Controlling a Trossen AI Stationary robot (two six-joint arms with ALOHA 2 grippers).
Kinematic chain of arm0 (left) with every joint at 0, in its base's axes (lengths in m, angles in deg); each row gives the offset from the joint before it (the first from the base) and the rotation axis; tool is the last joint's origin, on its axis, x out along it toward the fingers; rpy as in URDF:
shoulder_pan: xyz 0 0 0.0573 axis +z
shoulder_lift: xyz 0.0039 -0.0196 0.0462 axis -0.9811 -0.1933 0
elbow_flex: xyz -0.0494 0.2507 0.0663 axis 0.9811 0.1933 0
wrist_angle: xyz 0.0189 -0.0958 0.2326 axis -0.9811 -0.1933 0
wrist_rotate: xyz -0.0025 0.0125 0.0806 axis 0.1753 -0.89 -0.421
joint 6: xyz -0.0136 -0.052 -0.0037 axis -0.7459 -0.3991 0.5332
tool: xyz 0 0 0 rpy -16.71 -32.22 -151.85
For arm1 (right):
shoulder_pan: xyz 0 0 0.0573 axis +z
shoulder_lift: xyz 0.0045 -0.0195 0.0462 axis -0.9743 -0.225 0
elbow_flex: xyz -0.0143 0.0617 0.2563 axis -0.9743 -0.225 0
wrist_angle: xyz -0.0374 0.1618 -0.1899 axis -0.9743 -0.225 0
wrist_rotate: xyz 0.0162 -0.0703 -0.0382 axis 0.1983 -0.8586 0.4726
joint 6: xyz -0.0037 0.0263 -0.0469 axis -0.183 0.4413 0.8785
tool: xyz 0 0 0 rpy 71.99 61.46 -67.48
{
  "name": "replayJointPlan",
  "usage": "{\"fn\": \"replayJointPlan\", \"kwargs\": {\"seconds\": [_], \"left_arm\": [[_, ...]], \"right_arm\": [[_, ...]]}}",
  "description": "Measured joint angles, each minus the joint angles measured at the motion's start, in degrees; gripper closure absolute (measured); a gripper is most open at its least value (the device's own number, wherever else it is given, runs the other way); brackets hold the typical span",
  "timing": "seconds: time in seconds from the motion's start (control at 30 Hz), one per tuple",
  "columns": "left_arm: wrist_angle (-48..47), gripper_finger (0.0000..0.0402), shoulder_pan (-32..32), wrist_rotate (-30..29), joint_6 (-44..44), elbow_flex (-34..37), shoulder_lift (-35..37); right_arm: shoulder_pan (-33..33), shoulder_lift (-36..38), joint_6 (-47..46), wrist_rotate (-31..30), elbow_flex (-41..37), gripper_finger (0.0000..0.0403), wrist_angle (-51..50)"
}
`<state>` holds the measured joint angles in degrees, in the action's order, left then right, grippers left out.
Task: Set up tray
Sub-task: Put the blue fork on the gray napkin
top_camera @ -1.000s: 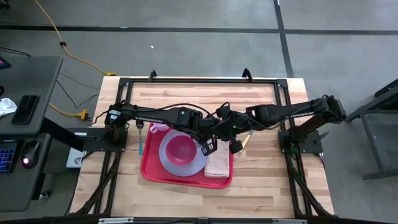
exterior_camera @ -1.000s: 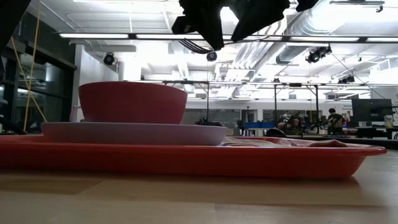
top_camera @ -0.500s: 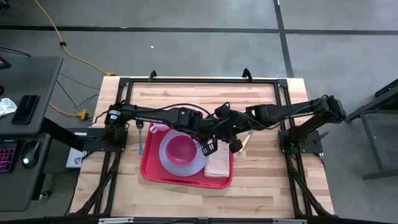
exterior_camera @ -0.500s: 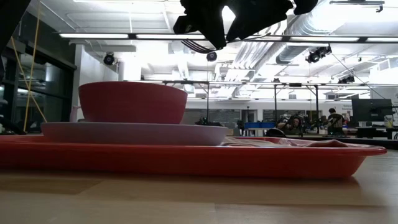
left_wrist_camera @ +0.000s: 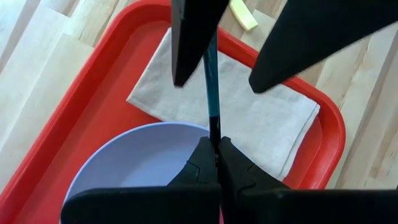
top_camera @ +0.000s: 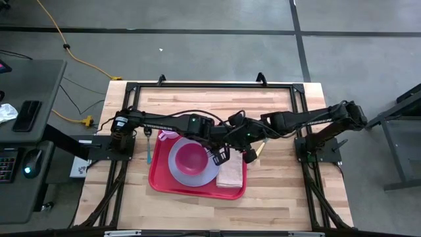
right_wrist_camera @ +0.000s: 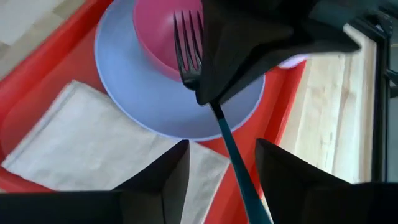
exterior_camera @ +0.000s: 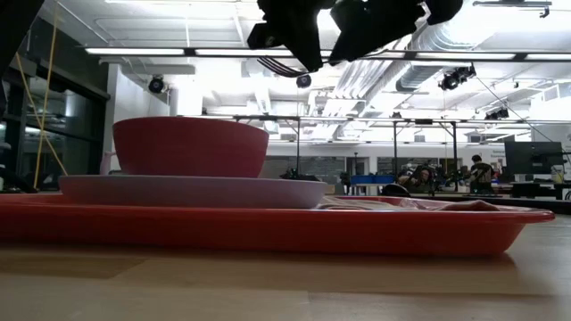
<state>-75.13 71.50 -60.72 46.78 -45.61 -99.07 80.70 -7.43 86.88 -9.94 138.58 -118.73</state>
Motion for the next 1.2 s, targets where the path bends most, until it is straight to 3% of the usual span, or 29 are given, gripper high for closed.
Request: {"fn": "replayJointPlan", "kwargs": {"seconds": [0.57, 1.2], "left_arm": [[2.30, 0.0380, -0.70, -0.55, 0.52, -0.83, -0.02], [2.41, 0.0380, -0.70, 0.15, -0.59, -0.92, -0.02]], "right_arm": [[-2.07, -0.74, 1.20, 0.38, -0.95, 0.0265, 1.11], [-3.06, -0.83, 1.58, -0.13, -1.01, 0.0340, 0.74]]}}
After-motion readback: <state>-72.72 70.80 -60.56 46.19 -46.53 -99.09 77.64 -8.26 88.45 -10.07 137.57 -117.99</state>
